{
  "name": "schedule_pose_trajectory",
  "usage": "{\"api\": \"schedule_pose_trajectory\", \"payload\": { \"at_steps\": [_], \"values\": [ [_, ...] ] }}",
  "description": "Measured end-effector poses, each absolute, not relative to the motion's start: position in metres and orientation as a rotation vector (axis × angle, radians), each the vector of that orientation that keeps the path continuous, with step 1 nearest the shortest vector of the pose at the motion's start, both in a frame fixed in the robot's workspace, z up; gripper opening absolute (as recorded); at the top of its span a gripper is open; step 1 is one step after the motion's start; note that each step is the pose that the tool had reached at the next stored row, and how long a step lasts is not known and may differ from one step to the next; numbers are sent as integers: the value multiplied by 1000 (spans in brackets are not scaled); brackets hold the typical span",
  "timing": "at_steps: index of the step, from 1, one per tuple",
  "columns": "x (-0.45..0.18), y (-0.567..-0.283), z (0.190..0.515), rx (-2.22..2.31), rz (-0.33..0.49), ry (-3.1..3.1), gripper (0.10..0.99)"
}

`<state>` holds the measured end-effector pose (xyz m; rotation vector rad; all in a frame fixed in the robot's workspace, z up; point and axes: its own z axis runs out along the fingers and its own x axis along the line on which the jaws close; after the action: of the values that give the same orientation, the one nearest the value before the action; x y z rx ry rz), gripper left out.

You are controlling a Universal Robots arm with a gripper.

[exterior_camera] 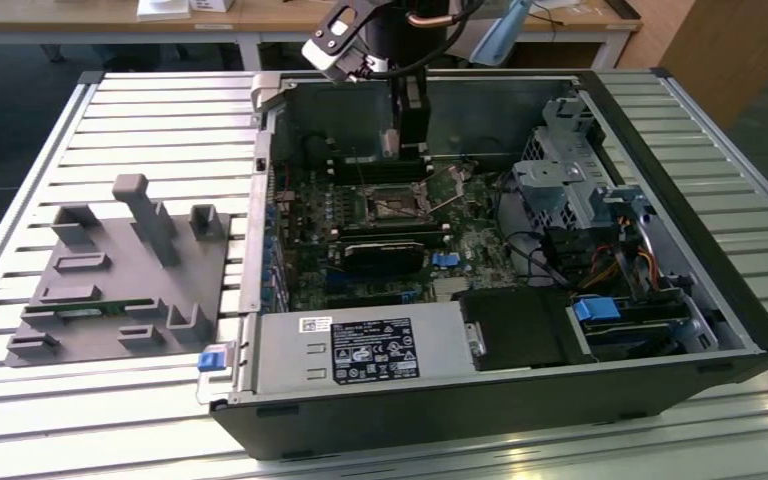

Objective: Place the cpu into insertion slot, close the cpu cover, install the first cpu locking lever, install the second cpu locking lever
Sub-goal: 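Place the cpu into insertion slot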

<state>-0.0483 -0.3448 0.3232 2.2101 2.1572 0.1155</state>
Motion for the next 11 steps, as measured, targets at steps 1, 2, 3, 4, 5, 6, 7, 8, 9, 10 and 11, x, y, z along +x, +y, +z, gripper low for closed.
{"api": "schedule_pose_trajectory", "payload": {
  "at_steps": [1,2,3,4,5,6,7,8,9,10,11],
  "values": [
    [-48,-345,323,2210,116,2157,537],
    [-48,-345,323,2210,116,2157,537],
    [-48,-345,322,2210,116,2157,537],
    [-48,-345,322,2210,116,2157,537],
    [-48,-345,322,2210,116,2157,537],
    [-48,-345,321,2210,116,2157,537],
    [-48,-345,321,2210,116,2157,537],
    [-48,-345,321,2210,115,2157,537],
    [-48,-345,321,2210,116,2157,537],
    [-48,-345,320,2210,116,2157,537],
    [-48,-345,320,2210,116,2157,537]
  ]
}}
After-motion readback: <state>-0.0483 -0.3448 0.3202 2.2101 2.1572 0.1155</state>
